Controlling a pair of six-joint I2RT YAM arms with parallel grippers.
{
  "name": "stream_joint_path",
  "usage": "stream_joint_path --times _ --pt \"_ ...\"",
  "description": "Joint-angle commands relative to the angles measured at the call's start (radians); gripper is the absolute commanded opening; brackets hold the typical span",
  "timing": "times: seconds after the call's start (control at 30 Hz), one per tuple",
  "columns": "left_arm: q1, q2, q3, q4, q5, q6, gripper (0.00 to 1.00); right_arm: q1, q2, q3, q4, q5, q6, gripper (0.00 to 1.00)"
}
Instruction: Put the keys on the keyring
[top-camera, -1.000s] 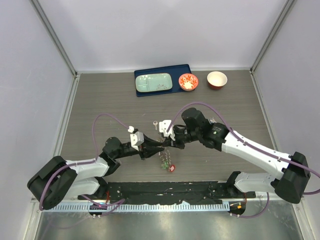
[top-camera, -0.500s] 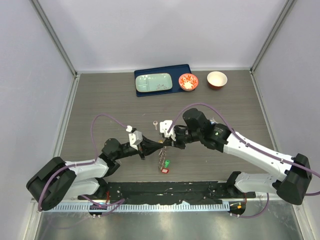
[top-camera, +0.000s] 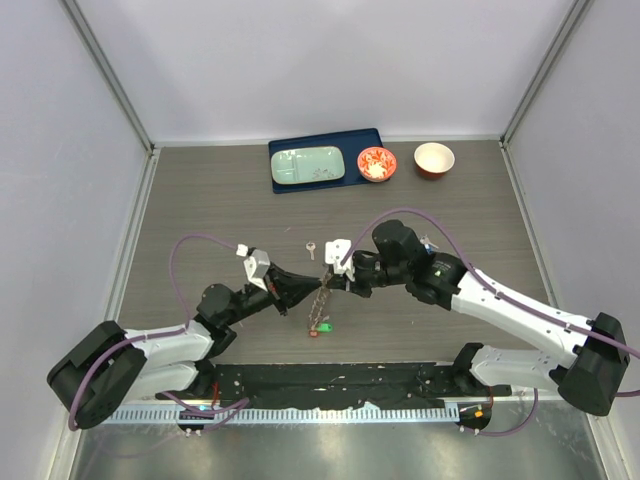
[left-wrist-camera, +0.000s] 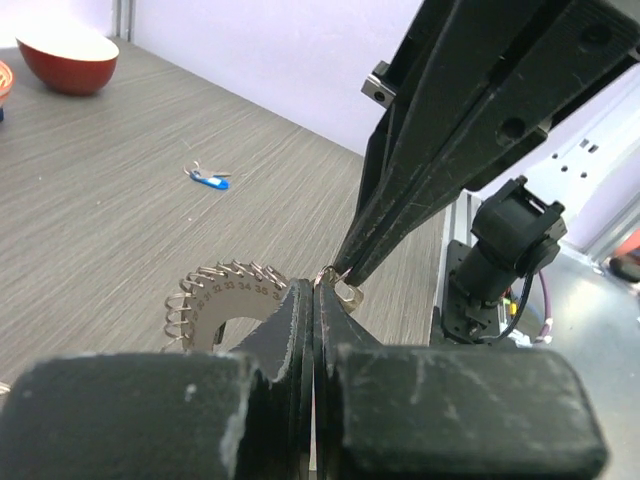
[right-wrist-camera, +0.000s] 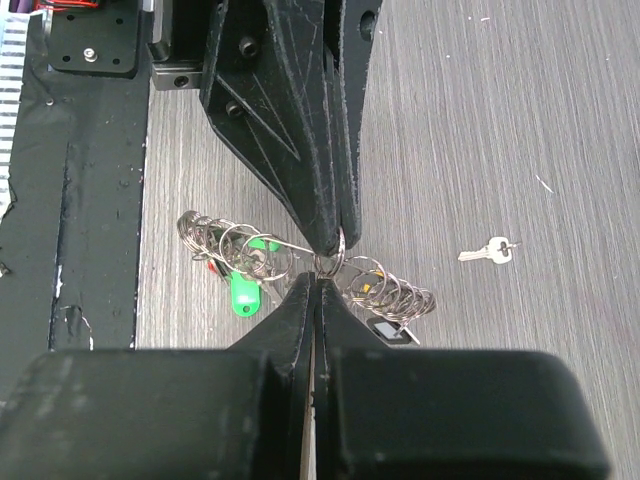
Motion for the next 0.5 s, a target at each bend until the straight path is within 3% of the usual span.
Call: stream_joint_path --times 0.0,0.33,0.43,0.47 --pt "0.012 -0.001 0.022 0.177 -0.155 -0.096 0.0 0.014 -0.001 -0.03 0.053 -0.04 0.052 0.01" --pt "-0.016 0.093 0.011 0.309 -0.209 -0.16 0.0 0.031 0.014 -0.068 0.183 0.029 0.087 0.01" --pt "-0.017 0.096 -0.006 0.309 -0.203 -0.142 0.08 0.031 -0.003 -0.058 0.151 0.057 0.067 0.01" --pt "-0.016 0.096 -0.01 0.309 -0.201 -0.122 0.18 0.031 -0.006 -0.042 0.141 0.06 0.063 0.01"
